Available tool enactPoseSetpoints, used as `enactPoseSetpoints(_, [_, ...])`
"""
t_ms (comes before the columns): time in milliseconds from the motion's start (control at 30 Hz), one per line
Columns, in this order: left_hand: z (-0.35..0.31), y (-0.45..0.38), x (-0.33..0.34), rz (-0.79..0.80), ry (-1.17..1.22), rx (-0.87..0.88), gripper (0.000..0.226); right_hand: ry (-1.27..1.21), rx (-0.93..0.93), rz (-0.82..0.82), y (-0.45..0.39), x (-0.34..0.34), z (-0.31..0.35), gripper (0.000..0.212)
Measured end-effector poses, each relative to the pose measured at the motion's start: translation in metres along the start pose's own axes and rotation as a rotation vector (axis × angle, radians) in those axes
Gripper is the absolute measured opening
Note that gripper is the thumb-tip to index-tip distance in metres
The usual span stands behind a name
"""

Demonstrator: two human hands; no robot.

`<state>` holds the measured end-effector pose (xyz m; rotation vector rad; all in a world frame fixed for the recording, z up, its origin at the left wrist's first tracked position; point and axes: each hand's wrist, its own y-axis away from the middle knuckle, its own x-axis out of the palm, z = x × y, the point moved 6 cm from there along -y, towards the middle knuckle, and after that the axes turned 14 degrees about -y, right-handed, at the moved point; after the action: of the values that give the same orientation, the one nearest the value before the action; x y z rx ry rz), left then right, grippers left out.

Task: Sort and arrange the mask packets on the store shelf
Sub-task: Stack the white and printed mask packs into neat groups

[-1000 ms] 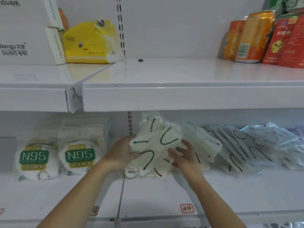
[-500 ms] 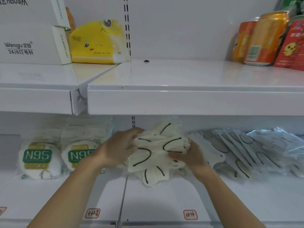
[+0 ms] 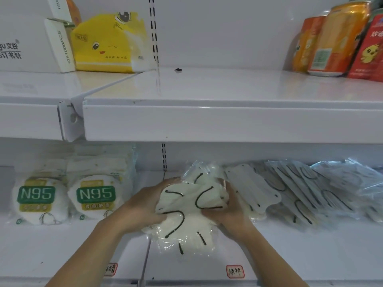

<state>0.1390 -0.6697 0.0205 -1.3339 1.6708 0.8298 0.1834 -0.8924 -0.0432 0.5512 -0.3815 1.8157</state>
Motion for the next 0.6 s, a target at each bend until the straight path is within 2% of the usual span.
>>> enactPoseSetpoints(67, [-0.004,-0.002,-0.009,-0.023,-0.009,0.011,0.098,0.032,0.007,0.004,0.0,0.004,0.011,0.077])
enactPoseSetpoints(133, [-0.011,-0.003,-0.026,-0.088,0.005,0.042,0.094,0.177,-0.047,0.017,0.001,0.012,0.031,0.052])
enactPoseSetpoints(200, [-0.015,-0.001,-0.048,-0.245,0.091,0.067,0.089,0.316,-0.144,-0.019,-0.001,0.014,0.051,0.037])
enactPoseSetpoints(300, [-0.009,0.004,-0.069,-0.479,0.283,0.061,0.079,0.261,-0.185,-0.018,-0.003,0.017,0.058,0.025])
enactPoseSetpoints(400, [0.006,0.0,-0.049,-0.454,0.48,0.01,0.071,0.161,-0.12,-0.043,-0.005,0.009,0.041,0.028])
enactPoseSetpoints(500, [0.02,-0.003,-0.011,-0.375,0.592,-0.059,0.061,-0.025,-0.014,-0.012,-0.008,0.001,0.009,0.049])
enactPoseSetpoints(600, [0.032,-0.002,0.019,-0.362,0.75,-0.12,0.06,-0.046,0.042,0.003,-0.009,0.001,-0.003,0.055])
